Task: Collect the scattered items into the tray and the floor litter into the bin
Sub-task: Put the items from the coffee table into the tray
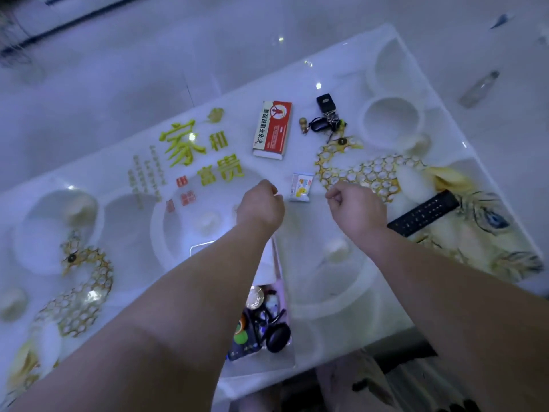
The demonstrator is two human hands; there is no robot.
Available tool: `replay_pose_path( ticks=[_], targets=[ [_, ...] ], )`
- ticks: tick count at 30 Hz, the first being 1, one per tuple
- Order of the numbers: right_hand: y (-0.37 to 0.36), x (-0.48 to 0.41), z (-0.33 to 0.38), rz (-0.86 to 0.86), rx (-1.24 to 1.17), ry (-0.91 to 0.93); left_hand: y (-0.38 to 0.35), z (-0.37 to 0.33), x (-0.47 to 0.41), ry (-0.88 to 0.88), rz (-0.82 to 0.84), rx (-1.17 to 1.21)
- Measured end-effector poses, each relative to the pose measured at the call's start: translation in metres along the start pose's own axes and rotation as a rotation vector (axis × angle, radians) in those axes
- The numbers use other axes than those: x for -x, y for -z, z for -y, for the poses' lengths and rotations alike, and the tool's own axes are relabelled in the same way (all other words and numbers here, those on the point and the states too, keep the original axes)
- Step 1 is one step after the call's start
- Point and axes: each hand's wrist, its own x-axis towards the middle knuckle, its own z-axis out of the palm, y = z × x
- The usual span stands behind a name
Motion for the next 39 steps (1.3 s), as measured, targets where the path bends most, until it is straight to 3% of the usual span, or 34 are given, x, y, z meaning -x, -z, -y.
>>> replay_pose_path(
  ticks=[7, 17, 20, 25, 39],
  targets=[
    [0.018, -0.114, -0.017, -0.049, -0.053, -0.004, -0.018, -0.045, -0.070, 0.064, -0.057, 0.008],
    [-0.001, -0.204, -0.016, -0.063, -0.012, 0.100, -0.027, -0.060, -0.135, 0.102, -0.296, -0.077],
    [-0.010, -0.215, -0.018, -0.012, -0.019, 0.108, -0.027, -0.058, -0.150, 0.127, -0.301, -0.114],
    [-0.013, -0.224, -0.015, -0.063, 0.020, 0.103, -0.029, -0.058, -0.169, 0.197, -0.242, -0.077],
    [-0.022, -0.178, -0.026, -0.078, -0.225, 0.119, -0.028, -0.060, -0.169, 0.346, -0.255, -0.074]
  ],
)
